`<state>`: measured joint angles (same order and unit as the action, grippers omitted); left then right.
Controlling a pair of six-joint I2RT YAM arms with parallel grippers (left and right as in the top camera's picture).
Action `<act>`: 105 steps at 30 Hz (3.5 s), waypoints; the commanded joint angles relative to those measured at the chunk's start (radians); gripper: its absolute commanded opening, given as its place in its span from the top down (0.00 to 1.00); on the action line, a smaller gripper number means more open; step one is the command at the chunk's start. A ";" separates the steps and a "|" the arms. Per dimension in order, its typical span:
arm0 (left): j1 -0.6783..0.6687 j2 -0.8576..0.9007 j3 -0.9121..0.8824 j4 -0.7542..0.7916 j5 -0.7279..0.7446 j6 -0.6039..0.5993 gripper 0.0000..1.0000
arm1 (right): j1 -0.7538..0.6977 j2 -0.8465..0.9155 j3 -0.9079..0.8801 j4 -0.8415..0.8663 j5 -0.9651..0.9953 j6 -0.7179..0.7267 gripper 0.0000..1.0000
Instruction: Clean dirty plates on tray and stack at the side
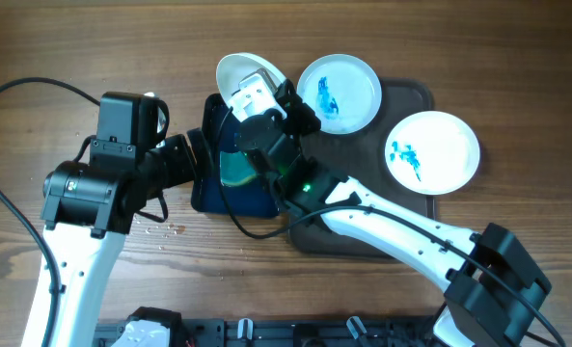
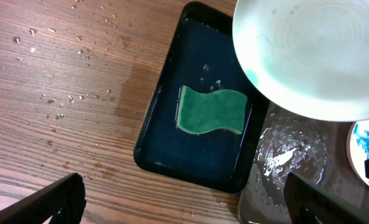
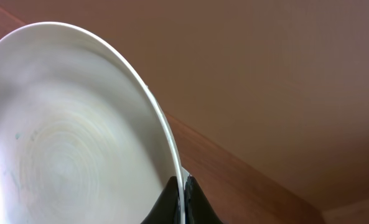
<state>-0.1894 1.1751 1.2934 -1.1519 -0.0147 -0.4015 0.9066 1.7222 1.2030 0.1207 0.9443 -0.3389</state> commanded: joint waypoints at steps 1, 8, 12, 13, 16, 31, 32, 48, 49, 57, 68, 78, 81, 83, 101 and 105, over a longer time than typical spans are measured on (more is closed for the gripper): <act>0.005 -0.001 0.014 0.002 -0.013 -0.006 0.00 | 0.006 -0.005 0.013 0.010 0.021 -0.001 0.96; 0.005 -0.001 0.014 0.002 -0.013 -0.006 0.00 | 0.006 -0.005 0.013 0.010 0.021 -0.001 0.96; 0.005 -0.001 0.014 0.002 -0.013 -0.006 0.00 | 0.006 -0.005 0.013 0.010 0.021 -0.002 0.96; 0.005 -0.001 0.014 0.002 -0.013 -0.006 0.00 | 0.006 -0.005 0.013 0.010 0.021 -0.002 0.96; 0.005 -0.001 0.014 0.002 -0.013 -0.006 0.00 | 0.006 -0.005 0.013 0.010 0.021 -0.001 0.96; 0.005 -0.001 0.014 0.002 -0.013 -0.006 0.00 | 0.006 -0.005 0.013 0.010 0.021 -0.001 0.96; 0.005 -0.001 0.014 0.002 -0.013 -0.006 0.00 | 0.006 -0.005 0.013 0.010 0.021 -0.002 0.96; 0.005 -0.001 0.014 0.002 -0.013 -0.006 0.00 | 0.006 -0.005 0.013 0.010 0.021 -0.001 0.96; 0.005 -0.001 0.014 0.002 -0.013 -0.006 0.00 | 0.006 -0.005 0.013 0.011 0.021 -0.001 0.96; 0.005 -0.001 0.014 0.002 -0.013 -0.006 0.00 | 0.002 -0.010 0.013 0.022 0.093 0.113 0.96; 0.005 -0.001 0.014 0.002 -0.013 -0.006 0.00 | -0.082 -0.110 0.013 -0.339 -0.119 0.549 0.96; 0.005 -0.001 0.014 0.002 -0.013 -0.006 0.00 | -0.556 -0.484 0.013 -0.824 -0.713 0.764 0.95; 0.005 -0.001 0.014 0.002 -0.013 -0.006 0.00 | -0.829 -0.557 0.013 -0.931 -0.949 0.741 0.96; 0.005 -0.001 0.014 0.002 -0.013 -0.006 0.00 | -1.012 -0.553 0.012 -0.981 -1.095 0.695 0.96; 0.005 -0.001 0.014 0.002 -0.013 -0.006 0.00 | -1.535 -0.100 -0.035 -0.875 -1.007 0.734 0.96; 0.005 -0.001 0.014 0.002 -0.013 -0.006 0.00 | -1.672 -0.094 -0.035 -0.870 -1.050 0.732 0.96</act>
<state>-0.1894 1.1751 1.2934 -1.1519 -0.0151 -0.4019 -0.6849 1.6161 1.1709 -0.7536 -0.0677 0.3817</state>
